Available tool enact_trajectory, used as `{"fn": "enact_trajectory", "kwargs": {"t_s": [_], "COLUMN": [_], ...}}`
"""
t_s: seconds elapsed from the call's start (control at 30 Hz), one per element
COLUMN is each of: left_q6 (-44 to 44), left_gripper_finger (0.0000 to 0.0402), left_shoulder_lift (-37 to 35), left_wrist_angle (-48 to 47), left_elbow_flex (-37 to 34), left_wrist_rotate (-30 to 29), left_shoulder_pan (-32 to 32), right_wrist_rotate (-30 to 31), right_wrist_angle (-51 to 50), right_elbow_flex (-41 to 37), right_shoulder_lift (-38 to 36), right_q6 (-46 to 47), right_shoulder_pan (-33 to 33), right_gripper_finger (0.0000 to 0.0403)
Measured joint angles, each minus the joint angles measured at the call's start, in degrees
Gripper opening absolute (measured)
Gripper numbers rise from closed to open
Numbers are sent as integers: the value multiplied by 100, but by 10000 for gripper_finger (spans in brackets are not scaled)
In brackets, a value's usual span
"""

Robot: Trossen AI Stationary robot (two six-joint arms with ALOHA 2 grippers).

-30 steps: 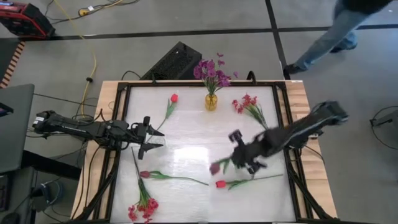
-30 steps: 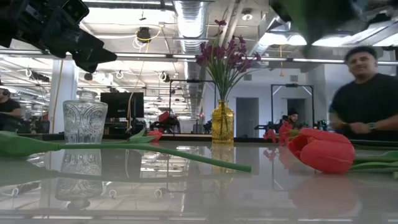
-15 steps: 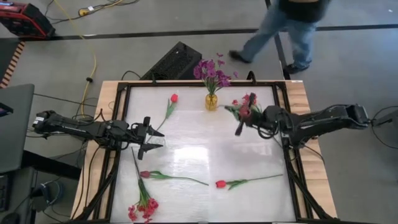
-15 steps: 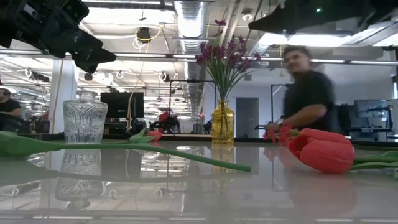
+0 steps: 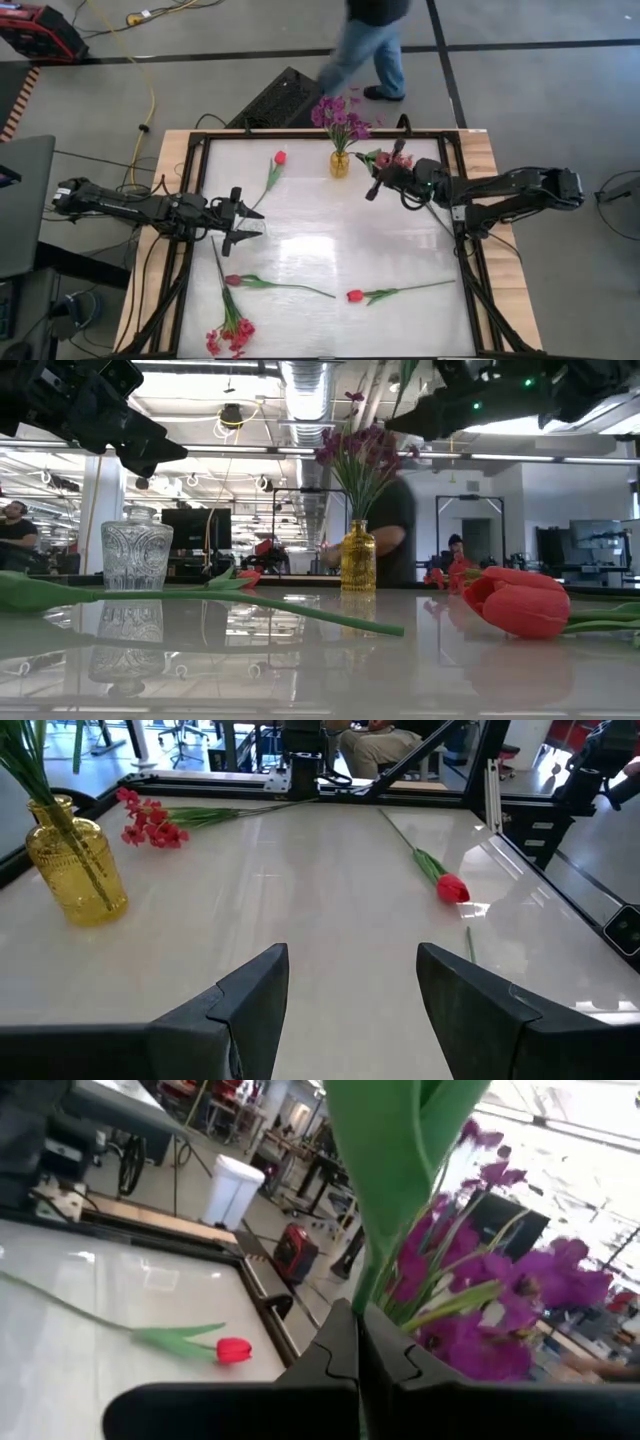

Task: Sort flowers into vase by color
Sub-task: Put the right violet flower into the yellow vase

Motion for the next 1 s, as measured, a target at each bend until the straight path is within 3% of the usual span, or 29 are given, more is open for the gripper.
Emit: {"fn": "enact_trajectory", "kwargs": {"t_s": [0.47, 1.0], "left_q6": [6, 111], "left_gripper_finger": [210, 210], "left_shoulder_lift": [-2, 0], "left_wrist_angle": [-221, -217], "left_elbow_flex": [0, -2], "left_wrist_rotate": [0, -20], "left_shoulder_pan": [0, 0], "right_wrist_rotate": [154, 202], "right_wrist_angle": [1, -228], "right_elbow_flex": [293, 290], "right_shoulder_lift": [476, 480], "right_q6": [-30, 172], "right_shoulder_pan": [-212, -357], "right_gripper_finger": [17, 17]}}
